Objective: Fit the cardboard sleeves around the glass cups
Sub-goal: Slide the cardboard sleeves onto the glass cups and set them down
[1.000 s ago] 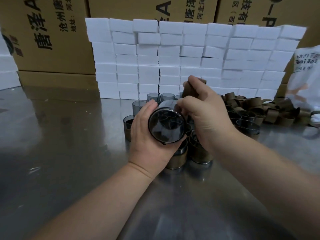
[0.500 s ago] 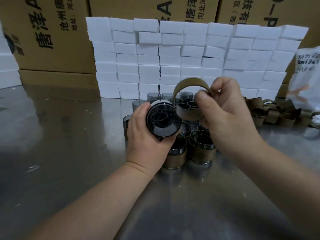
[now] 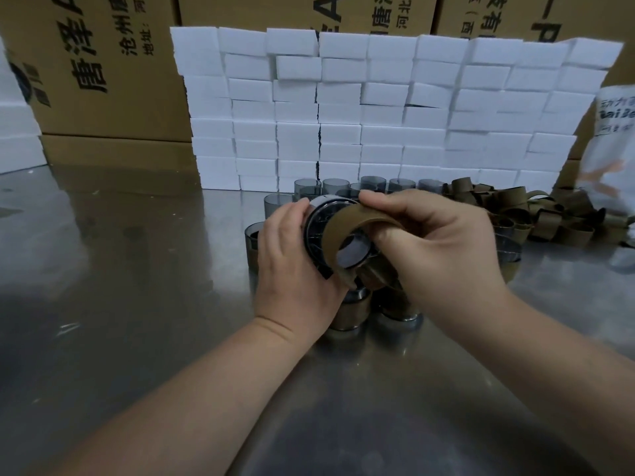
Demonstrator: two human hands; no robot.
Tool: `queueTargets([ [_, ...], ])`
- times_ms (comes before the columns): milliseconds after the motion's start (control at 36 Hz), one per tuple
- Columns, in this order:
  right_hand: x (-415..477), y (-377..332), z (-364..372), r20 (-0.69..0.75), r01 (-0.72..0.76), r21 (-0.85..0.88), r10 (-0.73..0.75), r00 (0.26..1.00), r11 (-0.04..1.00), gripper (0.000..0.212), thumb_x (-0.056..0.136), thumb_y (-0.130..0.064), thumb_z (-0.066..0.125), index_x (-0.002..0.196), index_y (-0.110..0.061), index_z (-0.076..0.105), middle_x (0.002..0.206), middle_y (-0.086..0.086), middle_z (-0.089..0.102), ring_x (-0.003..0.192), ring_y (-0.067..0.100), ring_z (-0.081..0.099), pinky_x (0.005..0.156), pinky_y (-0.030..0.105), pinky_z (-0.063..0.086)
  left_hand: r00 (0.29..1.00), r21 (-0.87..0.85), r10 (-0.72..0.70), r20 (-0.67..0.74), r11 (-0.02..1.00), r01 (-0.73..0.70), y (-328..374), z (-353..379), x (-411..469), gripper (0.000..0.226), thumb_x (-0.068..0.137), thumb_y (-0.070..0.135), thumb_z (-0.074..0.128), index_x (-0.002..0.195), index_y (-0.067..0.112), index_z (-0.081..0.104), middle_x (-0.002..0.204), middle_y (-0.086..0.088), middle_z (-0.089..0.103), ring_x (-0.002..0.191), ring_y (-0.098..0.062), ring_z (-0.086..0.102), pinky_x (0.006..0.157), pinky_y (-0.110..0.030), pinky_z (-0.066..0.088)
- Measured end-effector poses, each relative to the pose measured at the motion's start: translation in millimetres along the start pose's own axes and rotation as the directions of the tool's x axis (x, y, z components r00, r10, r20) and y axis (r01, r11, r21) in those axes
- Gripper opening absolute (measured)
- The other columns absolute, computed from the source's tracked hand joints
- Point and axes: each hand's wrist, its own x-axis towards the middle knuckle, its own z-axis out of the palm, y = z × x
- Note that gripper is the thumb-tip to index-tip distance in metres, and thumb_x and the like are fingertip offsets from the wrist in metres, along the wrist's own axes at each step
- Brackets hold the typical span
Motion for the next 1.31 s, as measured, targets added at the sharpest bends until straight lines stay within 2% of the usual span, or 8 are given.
queueTargets([
  [167, -2.4, 1.3, 2.3, -0.082, -0.030, 0.015, 0.031, 0.996, 0.999, 0.040, 0.072, -0.007, 0.052, 0.084, -0.042, 0.066, 0.077, -0.023, 0.065, 0.082, -0.004, 0.061, 0.074, 0.008, 0.044, 0.999, -0.041, -0.036, 0.006, 0.999, 0.036, 8.8, -4.3, -0.4, 0.076, 0.066, 0.043, 0.057, 0.123, -0.006, 0.046, 0.120, -0.021, 0.048, 0.113, -0.019, 0.043, 0.099, -0.029, 0.036],
  [333, -6.9, 1.9, 9.2, -0.129, -0.050, 0.052, 0.057, 0.990, 0.997, 0.044, 0.074, -0.003, 0.046, 0.087, -0.037, 0.070, 0.086, -0.014, 0.055, 0.087, -0.004, 0.054, 0.080, 0.010, 0.042, 1.000, 0.012, -0.010, -0.008, 1.000, 0.011, 11.7, -3.9, -2.4, 0.072, 0.068, 0.041, 0.056, 0.123, -0.006, 0.047, 0.119, -0.023, 0.045, 0.103, -0.039, 0.055, 0.088, -0.049, 0.048],
  [444, -10.0, -0.9, 10.8, -0.120, 0.002, 0.025, 0.001, 0.993, 1.000, 0.050, 0.076, 0.000, 0.044, 0.100, -0.036, 0.069, 0.106, -0.016, 0.052, 0.109, 0.004, 0.050, 0.096, 0.022, 0.041, 1.000, 0.040, -0.025, -0.013, 0.999, 0.025, 13.1, -3.7, -3.9, 0.072, 0.067, 0.042, 0.055, 0.126, 0.000, 0.045, 0.119, -0.021, 0.045, 0.100, -0.039, 0.057, 0.089, -0.045, 0.046],
  [556, -11.4, -5.1, 12.7, -0.049, -0.069, 0.197, 0.080, 0.996, 0.978, 0.054, 0.075, -0.001, 0.038, 0.090, -0.044, 0.067, 0.131, -0.019, 0.045, 0.123, -0.012, 0.039, 0.098, 0.008, 0.035, 0.997, 0.057, 0.019, -0.070, 0.998, -0.015, 14.3, -2.9, -2.6, 0.067, 0.069, 0.042, 0.053, 0.126, 0.012, 0.036, 0.121, -0.006, 0.034, 0.106, -0.027, 0.046, 0.091, -0.047, 0.046],
  [806, -14.4, -0.1, 16.2, 0.006, -0.216, 0.332, 0.227, 0.974, 0.918, 0.051, 0.075, -0.009, 0.039, 0.086, -0.047, 0.070, 0.122, -0.026, 0.053, 0.119, -0.017, 0.041, 0.104, 0.015, 0.034, 0.999, 0.048, 0.039, 0.014, 0.998, -0.039, 14.1, -2.8, -3.7, 0.083, 0.057, 0.019, 0.073, 0.129, 0.016, 0.033, 0.108, -0.012, 0.035, 0.078, -0.016, 0.046, 0.074, -0.027, 0.046],
  [972, -12.1, 0.3, 15.6, -0.061, -0.213, 0.318, 0.245, 0.968, 0.924, 0.053, 0.077, -0.008, 0.039, 0.084, -0.050, 0.070, 0.127, -0.019, 0.057, 0.120, -0.008, 0.047, 0.106, 0.027, 0.038, 0.992, -0.113, 0.076, 0.104, 0.991, -0.064, 19.3, -9.9, -5.7, 0.078, 0.067, 0.030, 0.055, 0.131, -0.010, 0.037, 0.116, -0.011, 0.027, 0.105, -0.005, 0.037, 0.096, 0.001, 0.022],
  [1111, -11.1, -3.6, 12.7, -0.092, -0.175, 0.286, 0.209, 0.974, 0.942, 0.050, 0.082, -0.002, 0.037, 0.091, -0.041, 0.067, 0.120, -0.025, 0.056, 0.118, -0.014, 0.044, 0.104, 0.018, 0.036, 0.968, -0.231, 0.162, 0.192, 0.966, -0.116, 24.7, -18.5, -4.7, 0.075, 0.086, 0.041, 0.034, 0.134, -0.017, 0.025, 0.125, -0.018, 0.028, 0.120, 0.004, 0.026, 0.103, -0.007, 0.018],
  [1306, -13.5, -1.7, 16.5, -0.045, -0.210, 0.198, 0.223, 0.974, 0.957, 0.059, 0.088, 0.011, 0.034, 0.097, -0.040, 0.061, 0.124, -0.027, 0.046, 0.125, -0.013, 0.035, 0.107, 0.018, 0.032, 0.975, -0.214, 0.129, 0.181, 0.973, -0.089, 29.7, -19.7, -6.3, 0.086, 0.093, 0.058, 0.015, 0.130, -0.018, 0.033, 0.131, -0.027, 0.034, 0.127, -0.014, 0.030, 0.106, -0.010, 0.018],
])
